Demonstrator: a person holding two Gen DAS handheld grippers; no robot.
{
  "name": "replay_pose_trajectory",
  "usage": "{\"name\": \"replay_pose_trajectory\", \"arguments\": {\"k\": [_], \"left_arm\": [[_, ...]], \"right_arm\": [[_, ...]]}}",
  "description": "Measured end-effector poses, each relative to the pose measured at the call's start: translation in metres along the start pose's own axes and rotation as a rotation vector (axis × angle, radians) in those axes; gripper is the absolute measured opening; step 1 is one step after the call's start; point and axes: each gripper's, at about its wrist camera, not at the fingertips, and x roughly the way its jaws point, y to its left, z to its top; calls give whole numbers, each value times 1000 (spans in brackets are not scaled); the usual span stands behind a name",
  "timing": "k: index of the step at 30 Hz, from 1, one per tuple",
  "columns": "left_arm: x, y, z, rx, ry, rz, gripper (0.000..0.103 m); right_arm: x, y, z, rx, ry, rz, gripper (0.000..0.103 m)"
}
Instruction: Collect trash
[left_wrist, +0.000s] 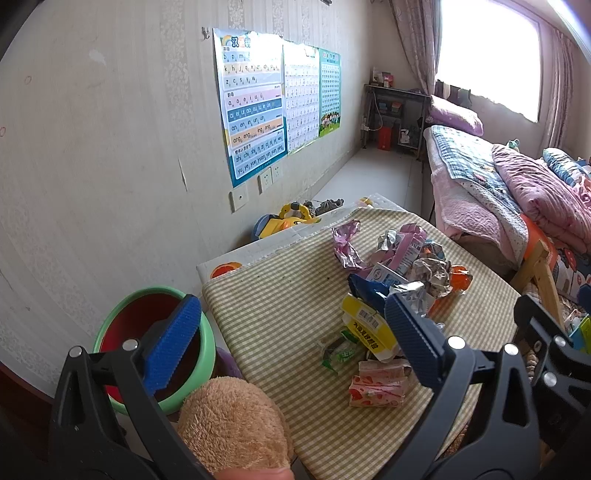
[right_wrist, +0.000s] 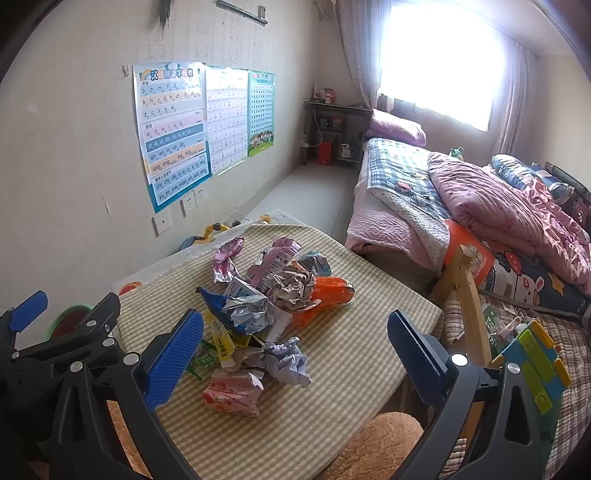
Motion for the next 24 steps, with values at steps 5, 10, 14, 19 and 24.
{"name": "replay_pose_trajectory", "arguments": {"k": [5, 10, 14, 19, 24], "left_arm": [[3, 0, -5, 0, 1, 1, 98], [3, -1, -5, 0, 5, 6, 98], [7, 2, -8, -1, 6, 8, 98], [9, 4, -10, -4, 10, 16, 98], [7, 3, -10, 2, 3, 26, 98]], "right_arm": [[0, 0, -1, 0, -1, -1, 96], [2, -1, -1, 4, 1, -3, 96], [4, 0, -1, 6, 8, -5, 96], [5, -1, -2, 6, 6, -5, 96], [5, -1, -2, 8, 7, -6, 96]]}}
